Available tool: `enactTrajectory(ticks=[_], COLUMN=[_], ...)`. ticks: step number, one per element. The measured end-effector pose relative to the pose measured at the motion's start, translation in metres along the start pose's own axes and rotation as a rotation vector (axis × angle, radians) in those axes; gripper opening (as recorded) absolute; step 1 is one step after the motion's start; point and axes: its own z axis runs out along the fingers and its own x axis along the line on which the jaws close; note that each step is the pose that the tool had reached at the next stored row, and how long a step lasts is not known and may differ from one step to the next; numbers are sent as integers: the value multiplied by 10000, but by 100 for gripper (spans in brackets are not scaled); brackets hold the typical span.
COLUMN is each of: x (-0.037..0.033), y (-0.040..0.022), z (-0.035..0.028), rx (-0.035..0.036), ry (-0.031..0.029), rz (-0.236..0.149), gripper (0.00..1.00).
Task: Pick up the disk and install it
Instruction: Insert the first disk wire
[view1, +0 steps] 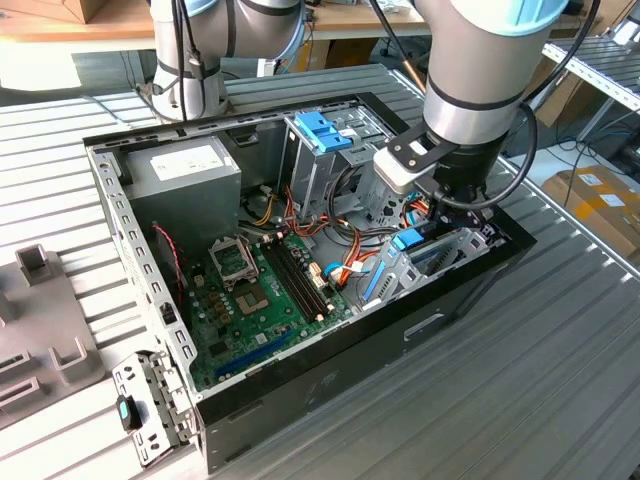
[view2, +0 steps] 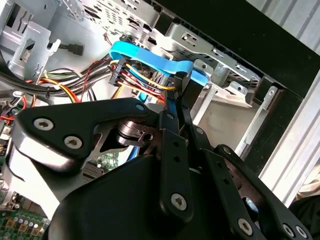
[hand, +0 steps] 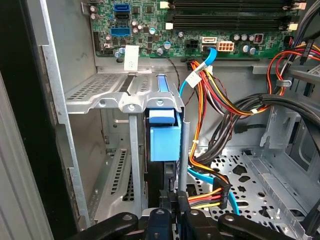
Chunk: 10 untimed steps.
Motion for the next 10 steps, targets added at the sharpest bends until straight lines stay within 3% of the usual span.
enactTrajectory(ticks=[6,9,10], x=[0,0,0], y=[3,2,2], z=[7,5,5], rx=[3,2,1], ry=[-10,-5,-6], rz=[3,2,2], gripper=[18,30,30])
